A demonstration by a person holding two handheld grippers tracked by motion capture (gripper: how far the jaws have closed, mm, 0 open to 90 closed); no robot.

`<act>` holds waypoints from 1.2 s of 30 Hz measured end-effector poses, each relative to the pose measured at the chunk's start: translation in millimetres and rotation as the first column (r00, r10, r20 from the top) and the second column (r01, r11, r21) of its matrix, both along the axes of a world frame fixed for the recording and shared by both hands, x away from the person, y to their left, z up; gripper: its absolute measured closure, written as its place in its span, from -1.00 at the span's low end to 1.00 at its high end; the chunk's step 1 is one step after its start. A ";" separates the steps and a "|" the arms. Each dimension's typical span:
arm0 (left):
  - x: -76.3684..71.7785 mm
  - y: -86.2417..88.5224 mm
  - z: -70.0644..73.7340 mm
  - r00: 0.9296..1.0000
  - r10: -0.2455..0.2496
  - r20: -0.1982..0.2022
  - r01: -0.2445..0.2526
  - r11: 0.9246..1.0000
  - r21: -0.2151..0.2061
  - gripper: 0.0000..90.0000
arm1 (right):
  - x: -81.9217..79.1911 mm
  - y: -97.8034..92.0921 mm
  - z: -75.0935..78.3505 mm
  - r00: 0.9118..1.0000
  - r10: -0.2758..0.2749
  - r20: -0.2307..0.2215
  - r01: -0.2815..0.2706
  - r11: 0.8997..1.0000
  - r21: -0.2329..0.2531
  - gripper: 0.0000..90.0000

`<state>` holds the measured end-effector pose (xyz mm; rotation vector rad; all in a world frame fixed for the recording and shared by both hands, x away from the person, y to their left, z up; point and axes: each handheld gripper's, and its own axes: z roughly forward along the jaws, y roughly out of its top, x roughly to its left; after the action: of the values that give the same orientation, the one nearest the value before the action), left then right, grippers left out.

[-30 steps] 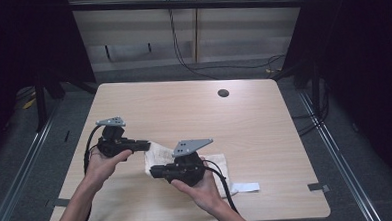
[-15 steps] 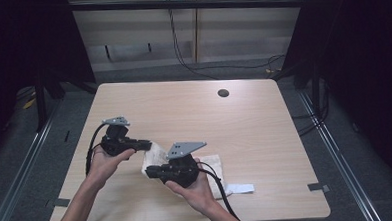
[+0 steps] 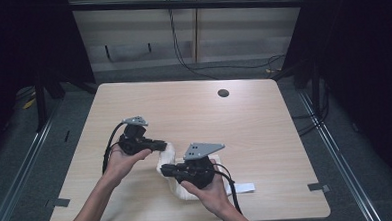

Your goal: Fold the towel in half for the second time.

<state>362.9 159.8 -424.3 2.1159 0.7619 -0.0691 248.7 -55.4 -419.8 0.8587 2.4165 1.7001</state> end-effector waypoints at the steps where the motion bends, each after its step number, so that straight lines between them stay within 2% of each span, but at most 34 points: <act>1: 0.0 -2.6 -0.1 1.000 -0.001 0.002 0.001 1.000 -0.004 0.85 | -0.8 -2.3 0.1 1.000 -0.003 -0.001 0.003 1.000 -0.002 0.91; 9: 2.1 -21.9 -0.2 1.000 -0.019 -0.001 0.019 1.000 0.004 0.85 | -4.0 -17.8 -1.7 1.000 -0.028 0.004 0.028 0.999 -0.026 0.90; 13: 1.7 -33.4 -0.9 0.999 -0.033 0.007 0.033 0.999 0.017 0.85 | -6.0 -30.5 -3.8 0.999 -0.048 -0.002 0.048 0.998 -0.028 0.90; 21: 4.0 -56.8 -5.1 0.998 -0.058 -0.007 0.058 0.998 0.022 0.85 | -11.2 -55.0 -11.5 0.996 -0.091 -0.020 0.090 0.995 -0.045 0.90; 27: 5.8 -74.2 -12.4 0.997 -0.080 -0.018 0.081 0.996 0.026 0.84 | -14.5 -68.3 -19.3 0.993 -0.109 -0.035 0.107 0.992 -0.060 0.90; 30: 8.0 -81.7 -16.5 0.995 -0.098 -0.030 0.099 0.994 0.041 0.84 | -16.1 -75.6 -23.1 0.992 -0.119 -0.041 0.116 0.991 -0.072 0.90; 36: 8.0 -99.1 -25.7 0.991 -0.123 -0.052 0.124 0.992 0.027 0.84 | -20.2 -87.2 -30.3 0.990 -0.133 -0.055 0.128 0.987 -0.100 0.90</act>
<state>370.8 60.6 -450.0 2.1959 0.6640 -0.1785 228.5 -142.5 -450.1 1.0454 2.3986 1.5211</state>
